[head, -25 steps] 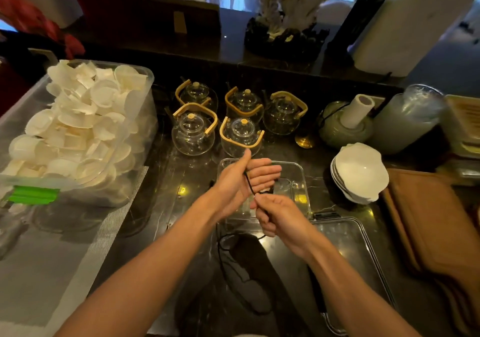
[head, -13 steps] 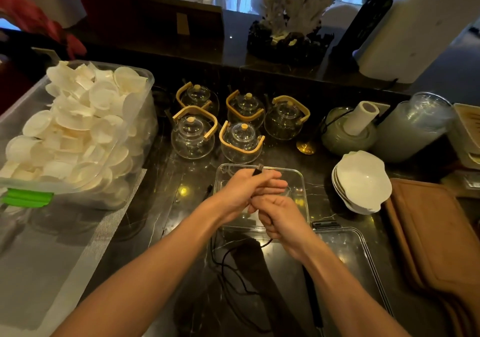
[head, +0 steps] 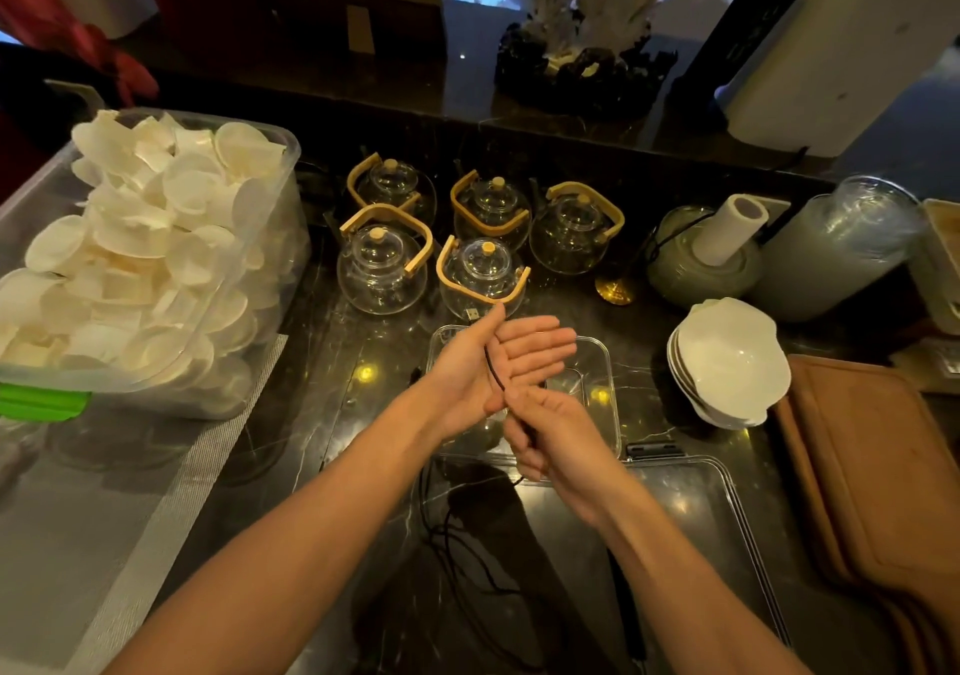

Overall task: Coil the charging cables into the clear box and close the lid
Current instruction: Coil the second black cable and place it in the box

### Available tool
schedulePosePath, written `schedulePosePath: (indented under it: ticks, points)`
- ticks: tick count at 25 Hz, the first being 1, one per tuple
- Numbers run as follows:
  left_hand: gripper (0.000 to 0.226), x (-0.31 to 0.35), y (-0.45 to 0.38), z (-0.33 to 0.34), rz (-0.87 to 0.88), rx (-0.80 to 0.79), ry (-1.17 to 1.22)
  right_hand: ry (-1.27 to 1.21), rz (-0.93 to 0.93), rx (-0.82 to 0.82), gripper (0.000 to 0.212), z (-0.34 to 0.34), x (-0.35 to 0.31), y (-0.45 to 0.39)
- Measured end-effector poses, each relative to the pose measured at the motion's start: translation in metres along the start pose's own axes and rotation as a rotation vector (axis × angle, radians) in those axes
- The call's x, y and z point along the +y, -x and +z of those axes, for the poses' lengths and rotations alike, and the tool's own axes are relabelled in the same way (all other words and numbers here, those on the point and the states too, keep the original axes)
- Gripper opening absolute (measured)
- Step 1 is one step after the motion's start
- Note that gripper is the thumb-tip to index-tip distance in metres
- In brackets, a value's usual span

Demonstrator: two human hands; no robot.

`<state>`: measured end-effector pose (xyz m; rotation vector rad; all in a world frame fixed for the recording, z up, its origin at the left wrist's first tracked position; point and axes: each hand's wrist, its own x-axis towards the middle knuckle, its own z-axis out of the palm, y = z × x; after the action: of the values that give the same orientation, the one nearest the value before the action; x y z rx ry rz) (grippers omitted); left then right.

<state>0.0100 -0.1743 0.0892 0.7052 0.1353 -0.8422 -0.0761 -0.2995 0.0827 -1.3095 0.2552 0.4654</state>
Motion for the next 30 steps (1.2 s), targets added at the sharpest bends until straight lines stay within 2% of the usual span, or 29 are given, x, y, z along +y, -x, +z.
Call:
schedulePosePath:
  ticks: [2,4,6,8,11,13,16,18,21,25,27,30]
  points:
    - [0.064,0.008,0.000,0.003,0.040,-0.058,0.139,-0.140,0.035,-0.073,0.031,-0.004,0.012,0.003]
    - [0.065,0.015,0.004,0.007,0.040,-0.144,0.219,-0.157,0.083,-0.099,0.041,-0.004,0.023,0.005]
    - [0.067,0.017,0.013,0.013,0.010,-0.217,0.209,-0.129,0.132,-0.086,0.049,-0.007,0.028,0.004]
    - [0.067,0.014,0.022,0.016,-0.049,-0.278,0.216,-0.205,0.184,-0.149,0.052,-0.018,0.026,-0.002]
    - [0.067,0.011,0.032,0.014,-0.184,-0.358,0.185,-0.359,0.264,-0.290,0.038,-0.041,0.008,-0.010]
    - [0.071,0.010,0.036,0.009,-0.277,-0.377,0.035,-0.310,0.287,-0.229,0.030,-0.055,-0.011,-0.017]
    - [0.077,0.000,0.036,0.003,-0.377,-0.262,-0.299,-0.164,0.364,-0.065,0.028,-0.059,-0.043,-0.030]
    - [0.078,-0.008,0.031,-0.003,-0.399,-0.140,-0.418,-0.045,0.376,-0.017,0.031,-0.055,-0.064,-0.031]
    - [0.085,-0.016,0.022,-0.009,-0.388,-0.037,-0.339,0.038,0.275,0.029,0.026,-0.035,-0.079,-0.020]
    - [0.083,-0.016,0.016,-0.009,-0.309,-0.074,-0.127,0.198,0.057,0.061,0.016,0.002,-0.069,0.006]
    - [0.077,-0.012,0.014,-0.004,-0.272,-0.060,-0.104,0.289,0.005,0.065,0.020,0.014,-0.053,0.018]
    - [0.068,-0.004,0.008,0.004,-0.143,-0.008,-0.049,0.310,-0.026,0.063,0.039,0.022,-0.025,0.031]
